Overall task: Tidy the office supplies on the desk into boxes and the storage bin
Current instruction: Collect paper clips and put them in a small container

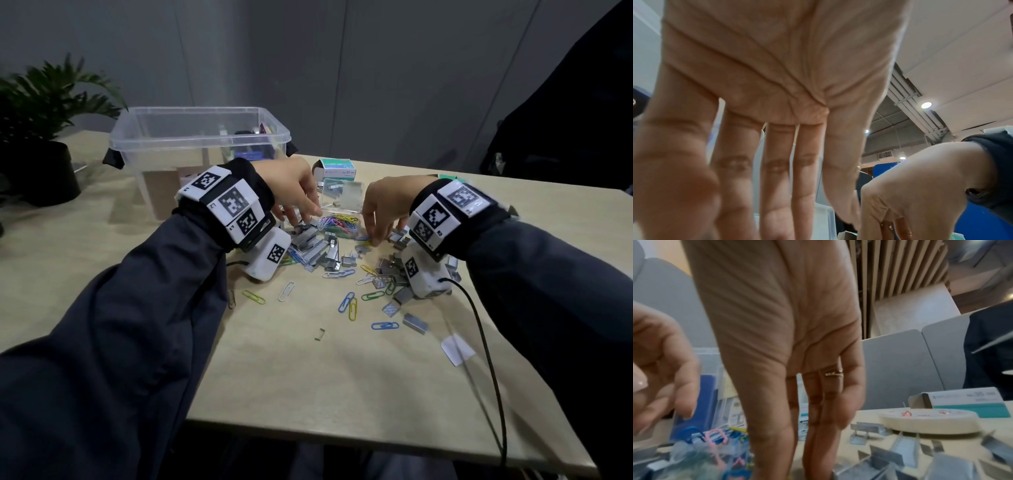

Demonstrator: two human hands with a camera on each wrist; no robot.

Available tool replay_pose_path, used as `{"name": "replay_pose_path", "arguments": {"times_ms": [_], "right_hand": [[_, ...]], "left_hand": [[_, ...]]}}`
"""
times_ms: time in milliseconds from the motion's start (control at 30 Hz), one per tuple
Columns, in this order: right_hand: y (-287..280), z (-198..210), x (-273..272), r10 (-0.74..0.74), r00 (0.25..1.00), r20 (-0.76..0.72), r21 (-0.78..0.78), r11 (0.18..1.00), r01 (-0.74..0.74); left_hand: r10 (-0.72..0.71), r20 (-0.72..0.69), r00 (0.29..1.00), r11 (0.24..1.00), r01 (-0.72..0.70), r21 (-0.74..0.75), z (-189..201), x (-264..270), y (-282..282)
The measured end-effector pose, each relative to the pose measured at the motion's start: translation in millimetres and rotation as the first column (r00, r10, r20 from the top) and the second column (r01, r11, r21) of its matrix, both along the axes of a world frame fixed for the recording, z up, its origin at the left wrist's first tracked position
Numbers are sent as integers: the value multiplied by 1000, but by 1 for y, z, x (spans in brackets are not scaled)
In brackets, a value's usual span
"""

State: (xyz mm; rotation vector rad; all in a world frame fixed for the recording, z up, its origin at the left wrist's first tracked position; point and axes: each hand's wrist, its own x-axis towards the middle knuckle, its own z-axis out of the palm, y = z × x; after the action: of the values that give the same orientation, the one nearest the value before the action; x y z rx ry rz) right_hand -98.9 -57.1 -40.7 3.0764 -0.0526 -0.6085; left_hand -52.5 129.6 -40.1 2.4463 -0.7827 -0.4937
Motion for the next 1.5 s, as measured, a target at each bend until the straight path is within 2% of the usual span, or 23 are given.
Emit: {"name": "replay_pose_path", "arguments": {"times_ms": [233,367,533,800,1033,1267,1433,1500], "right_hand": [[-2,5,-3,-15,1000,-26,-8,1000,15],[-8,20,-1,-41,994,101,46,998,36],[1,20,7,14,965,262,146,988,-54],[26,7,17,92,968,232,49,993,-106],[20,13,16,74,961,266,199,971,-130],[21,1,13,86,965,248,60,993,-104],[16,7,10,81,958,275,181,974,-134],[19,5,9,95,964,248,185,972,-144]], "left_hand": [[1,-3,1000,1000,-1,7,0,-2,1],[-2,-3,1000,1000,2,8,-1,-1,1],[-5,59,998,1000,3,30,-1,0,1],[-79,111,991,992,66,112,-1,-1,1],[-130,103,986,978,111,177,0,-3,-2],[-196,92,976,937,159,310,1,-12,-10],[-229,103,968,913,177,367,2,-15,-12],[-249,115,962,896,184,403,3,-16,-12]]}}
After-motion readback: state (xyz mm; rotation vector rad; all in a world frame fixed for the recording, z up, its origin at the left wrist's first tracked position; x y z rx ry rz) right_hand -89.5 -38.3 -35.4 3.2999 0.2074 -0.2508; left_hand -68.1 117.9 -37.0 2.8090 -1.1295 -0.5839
